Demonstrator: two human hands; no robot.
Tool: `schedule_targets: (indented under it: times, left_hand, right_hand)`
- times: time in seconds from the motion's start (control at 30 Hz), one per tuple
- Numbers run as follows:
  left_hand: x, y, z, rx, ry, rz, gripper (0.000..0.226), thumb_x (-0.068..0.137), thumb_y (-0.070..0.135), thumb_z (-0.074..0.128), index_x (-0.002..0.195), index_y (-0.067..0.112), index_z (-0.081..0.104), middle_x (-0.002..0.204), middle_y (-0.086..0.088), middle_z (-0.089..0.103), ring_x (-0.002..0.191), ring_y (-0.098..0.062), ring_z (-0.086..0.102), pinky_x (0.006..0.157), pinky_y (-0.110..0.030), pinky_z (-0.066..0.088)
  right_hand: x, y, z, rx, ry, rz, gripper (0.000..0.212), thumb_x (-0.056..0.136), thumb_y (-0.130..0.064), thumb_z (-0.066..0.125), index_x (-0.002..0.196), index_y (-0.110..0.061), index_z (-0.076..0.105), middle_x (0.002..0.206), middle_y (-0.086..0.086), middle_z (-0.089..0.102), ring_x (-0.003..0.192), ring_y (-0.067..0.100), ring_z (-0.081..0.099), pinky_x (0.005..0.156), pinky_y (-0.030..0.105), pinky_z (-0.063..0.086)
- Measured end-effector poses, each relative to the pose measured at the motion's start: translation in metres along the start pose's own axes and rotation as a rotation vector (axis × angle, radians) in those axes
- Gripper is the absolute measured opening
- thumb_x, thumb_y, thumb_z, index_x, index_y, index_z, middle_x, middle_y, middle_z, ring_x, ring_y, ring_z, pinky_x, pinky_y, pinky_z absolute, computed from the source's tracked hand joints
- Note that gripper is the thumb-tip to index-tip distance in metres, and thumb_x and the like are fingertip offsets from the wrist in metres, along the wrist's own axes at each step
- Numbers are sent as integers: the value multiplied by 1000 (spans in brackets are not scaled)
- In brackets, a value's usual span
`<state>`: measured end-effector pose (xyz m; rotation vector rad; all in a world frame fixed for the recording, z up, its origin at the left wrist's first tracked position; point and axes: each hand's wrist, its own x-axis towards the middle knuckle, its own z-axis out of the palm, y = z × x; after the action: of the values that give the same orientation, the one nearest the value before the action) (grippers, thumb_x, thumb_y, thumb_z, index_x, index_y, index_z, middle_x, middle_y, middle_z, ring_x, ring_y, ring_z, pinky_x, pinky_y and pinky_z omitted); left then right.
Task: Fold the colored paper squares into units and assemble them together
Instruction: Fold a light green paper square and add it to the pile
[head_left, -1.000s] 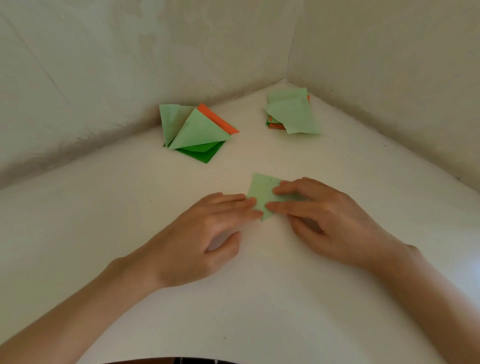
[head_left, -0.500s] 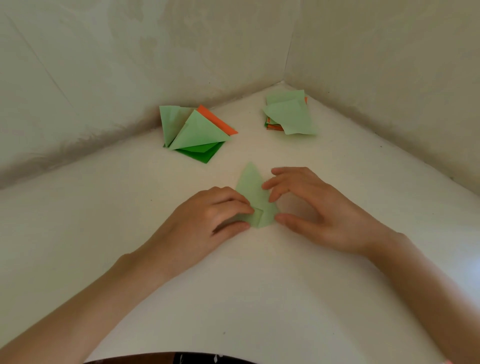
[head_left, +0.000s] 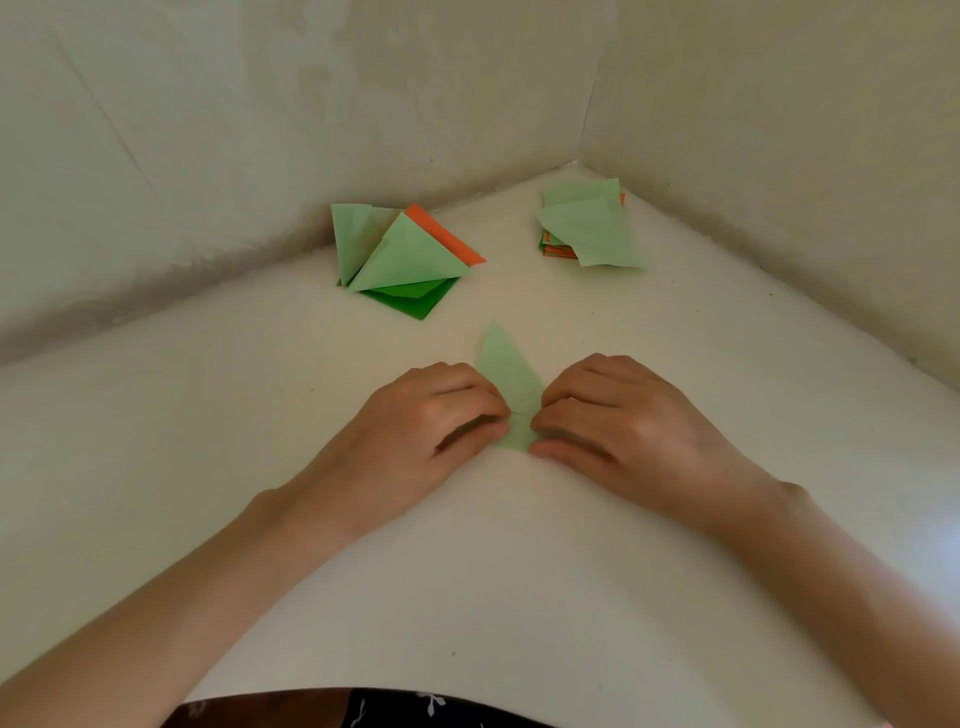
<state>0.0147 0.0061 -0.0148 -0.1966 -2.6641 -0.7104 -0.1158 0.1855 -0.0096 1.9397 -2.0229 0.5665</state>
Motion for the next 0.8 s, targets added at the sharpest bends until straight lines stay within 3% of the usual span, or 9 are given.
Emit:
schedule_targets:
  times: [0.23, 0.37, 0.47, 0.6, 0.8]
  left_hand:
    - [0, 0, -1, -36, -11, -18, 50, 79, 58, 55, 99, 14, 70, 99, 6, 64, 91, -6, 54, 83, -21, 41]
    - [0, -1, 0, -40, -4, -35, 37, 86, 45, 53, 99, 15, 69, 98, 7, 63, 91, -6, 55, 82, -25, 42]
    - [2, 0, -1, -84, 25, -52, 29, 90, 32, 49, 96, 12, 69, 94, 5, 63, 85, -9, 58, 76, -29, 46]
    - [3, 1, -2, -135, 32, -68, 31, 90, 33, 49, 95, 11, 70, 92, 5, 64, 83, -6, 59, 75, -25, 47]
    - [3, 2, -4, -91, 63, -112, 34, 87, 39, 52, 97, 12, 69, 87, 5, 65, 79, -7, 59, 72, -24, 46]
  right_hand:
    - [1, -6, 1, -109, 33, -76, 29, 98, -17, 47, 82, -2, 66, 79, 10, 63, 68, 31, 59, 64, 39, 49]
    - [4, -8, 3, 25, 84, 70, 27, 95, -17, 47, 80, -2, 64, 75, 8, 61, 65, 29, 56, 64, 38, 46]
    - [2, -6, 0, 184, 97, 182, 25, 92, -21, 48, 82, -4, 63, 78, 5, 62, 73, 25, 56, 68, 37, 44]
    - [-3, -3, -1, 176, 41, 229, 34, 89, -41, 52, 82, -10, 66, 86, 1, 61, 86, 20, 50, 78, 27, 42]
    - [-5, -1, 0, 194, 37, 333, 29, 87, -37, 52, 78, -14, 68, 78, -5, 54, 78, 15, 42, 70, 22, 37]
